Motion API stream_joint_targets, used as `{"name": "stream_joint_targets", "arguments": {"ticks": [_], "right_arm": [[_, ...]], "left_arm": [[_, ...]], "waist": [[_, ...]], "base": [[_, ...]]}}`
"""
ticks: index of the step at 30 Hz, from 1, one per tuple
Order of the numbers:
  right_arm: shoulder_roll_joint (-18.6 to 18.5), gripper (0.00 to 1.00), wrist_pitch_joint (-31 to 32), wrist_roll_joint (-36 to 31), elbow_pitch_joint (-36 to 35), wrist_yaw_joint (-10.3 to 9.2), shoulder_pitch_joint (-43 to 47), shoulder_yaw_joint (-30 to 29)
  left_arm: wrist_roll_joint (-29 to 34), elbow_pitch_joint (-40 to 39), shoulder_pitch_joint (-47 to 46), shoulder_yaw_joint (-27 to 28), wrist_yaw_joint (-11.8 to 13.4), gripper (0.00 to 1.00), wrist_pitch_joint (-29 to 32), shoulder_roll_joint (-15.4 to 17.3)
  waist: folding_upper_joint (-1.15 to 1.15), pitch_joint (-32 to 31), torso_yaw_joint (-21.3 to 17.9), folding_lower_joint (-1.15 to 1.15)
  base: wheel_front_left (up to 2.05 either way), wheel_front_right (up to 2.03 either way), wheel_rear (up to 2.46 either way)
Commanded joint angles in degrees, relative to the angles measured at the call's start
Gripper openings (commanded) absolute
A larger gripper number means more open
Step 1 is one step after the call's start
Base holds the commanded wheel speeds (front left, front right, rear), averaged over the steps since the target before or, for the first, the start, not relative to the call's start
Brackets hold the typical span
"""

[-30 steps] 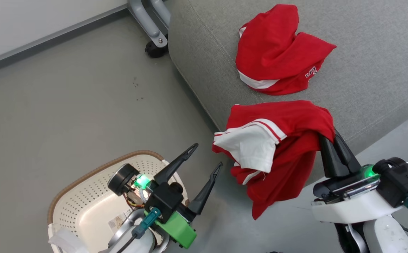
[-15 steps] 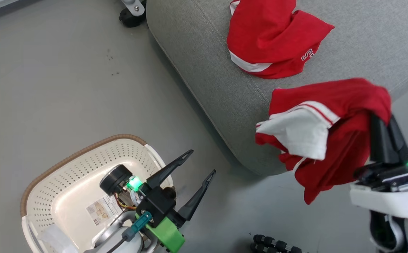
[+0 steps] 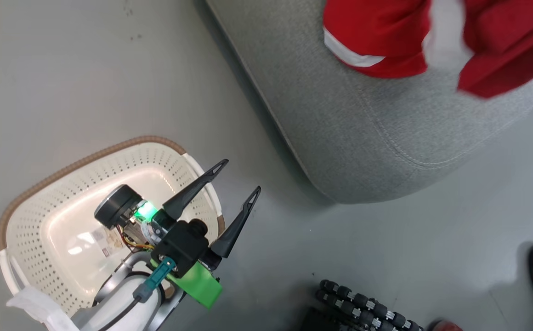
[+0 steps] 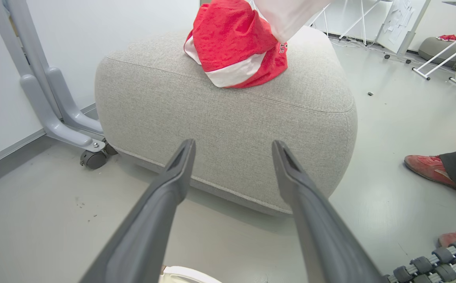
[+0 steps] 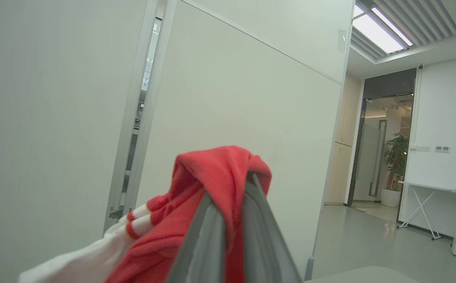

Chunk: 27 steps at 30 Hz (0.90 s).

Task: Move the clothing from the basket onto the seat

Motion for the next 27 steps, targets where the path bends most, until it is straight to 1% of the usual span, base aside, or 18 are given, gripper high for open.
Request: {"name": "stream_joint_targets", "arguments": {"ticks": [1,4,8,11,15,16,17,18,22,24,25,27], "right_arm": [[-1.76,0.0,-0.13,-0.48,2.56,-0.12,-3.21,-1.37],[-5.8,0.0,-0.12,-3.39,9.13,-0.12,-9.31,-3.78],[-8.67,0.0,-0.12,-7.23,17.96,-0.12,-13.84,-5.72],[-8.79,0.0,-0.13,-7.78,23.76,-0.12,-15.34,-5.2],[-7.02,0.01,-0.13,-8.38,31.65,-0.12,-14.5,-5.33],[-6.49,0.13,-0.12,-8.44,33.1,-0.12,-14.0,-5.31],[-5.97,0.49,-0.13,-8.79,34.87,-0.12,-13.29,-5.61],[-5.59,1.0,-0.13,-9.3,35.53,-0.13,-12.87,-6.49],[-2.55,1.0,-0.13,-11.35,34.09,-0.12,-9.51,-9.24],[-0.71,1.0,-0.13,-13.95,31.48,-0.12,-6.74,-10.43],[1.11,1.0,-0.13,-15.04,29.83,-0.12,-5.14,-10.55],[3.5,1.0,-0.14,-16.1,27.0,-0.12,-2.41,-10.92]], "left_arm": [[0.31,-0.82,-0.98,0.4,0.33,1.0,0.26,0.79],[0.54,-2.43,-1.57,0.45,0.41,1.0,0.96,1.29],[0.63,-3.48,-2.25,0.5,0.61,1.0,1.49,1.57],[0.72,-3.73,-2.99,0.88,0.83,1.0,1.65,1.74],[0.52,-3.81,-3.59,1.11,1.25,1.0,1.66,1.91],[0.43,-3.75,-3.66,1.07,1.27,1.0,1.64,1.86],[0.19,-3.67,-3.66,1.06,1.3,1.0,1.51,1.66],[-0.27,-3.61,-3.56,1.07,1.4,1.0,1.36,1.29],[-0.89,-3.16,-3.59,0.83,1.4,1.0,0.74,0.69],[-1.18,-2.76,-3.43,0.8,1.44,1.0,0.27,0.45],[-1.44,-2.4,-3.09,0.8,1.59,1.0,-0.01,0.32],[-1.96,-1.71,-2.43,0.7,1.7,1.0,-0.38,-0.1]], "waist": [[0.0,4.81,2.69,-0.01],[0.0,6.99,4.4,-0.01],[0.0,8.97,5.92,-0.01],[0.0,9.93,6.72,-0.01],[0.0,10.38,7.19,-0.01],[0.0,10.29,7.29,-0.01],[0.0,10.13,7.44,-0.01],[0.0,9.93,7.58,-0.01],[0.0,8.82,7.87,-0.01],[0.0,8.05,7.77,-0.01],[0.0,7.38,7.58,-0.01],[0.0,6.2,7.42,-0.01]], "base": [[0.0,0.0,0.0],[0.0,0.0,0.0],[0.0,0.0,0.0],[0.0,0.0,0.0],[0.0,0.0,0.0],[0.0,0.0,0.0],[0.0,0.0,0.0],[0.0,0.0,0.0],[0.0,0.0,0.0],[0.0,0.0,0.0],[0.0,0.0,0.0],[0.0,0.0,0.0]]}}
